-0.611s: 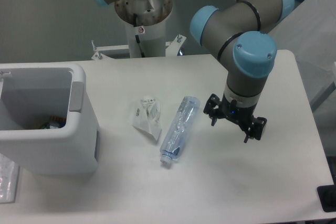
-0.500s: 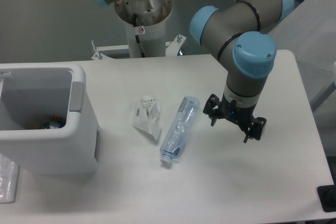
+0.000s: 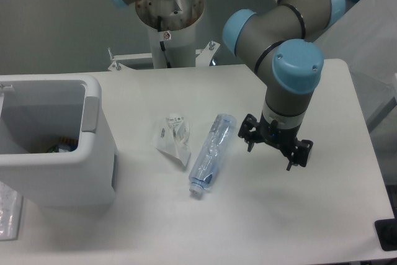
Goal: Place the trash in the trash can
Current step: 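Move the open gripper over the crumpled white tissue, then lower the gripper onto the tissue and close on it, then lift the tissue and carry it over the white bin, then open the gripper to drop the tissue into the bin, then move the gripper to the clear water bottle and rotate the wrist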
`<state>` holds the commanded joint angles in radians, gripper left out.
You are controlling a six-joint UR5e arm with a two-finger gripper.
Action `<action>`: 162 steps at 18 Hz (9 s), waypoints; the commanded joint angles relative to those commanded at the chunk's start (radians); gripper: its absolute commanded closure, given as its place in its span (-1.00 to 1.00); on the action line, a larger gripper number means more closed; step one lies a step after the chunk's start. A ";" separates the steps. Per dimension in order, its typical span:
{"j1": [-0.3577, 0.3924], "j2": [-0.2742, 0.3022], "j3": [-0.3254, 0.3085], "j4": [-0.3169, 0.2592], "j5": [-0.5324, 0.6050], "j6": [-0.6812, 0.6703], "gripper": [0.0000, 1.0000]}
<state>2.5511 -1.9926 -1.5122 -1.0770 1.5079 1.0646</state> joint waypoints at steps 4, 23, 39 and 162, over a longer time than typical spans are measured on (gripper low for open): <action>-0.024 0.031 -0.121 0.061 -0.046 -0.090 -1.00; -0.117 0.044 -0.220 0.049 -0.249 -0.107 -1.00; -0.206 0.084 -0.341 0.051 -0.037 -0.183 -1.00; -0.184 -0.173 0.113 -0.178 0.000 -0.344 -1.00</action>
<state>2.3670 -2.1659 -1.3990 -1.2548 1.5078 0.7210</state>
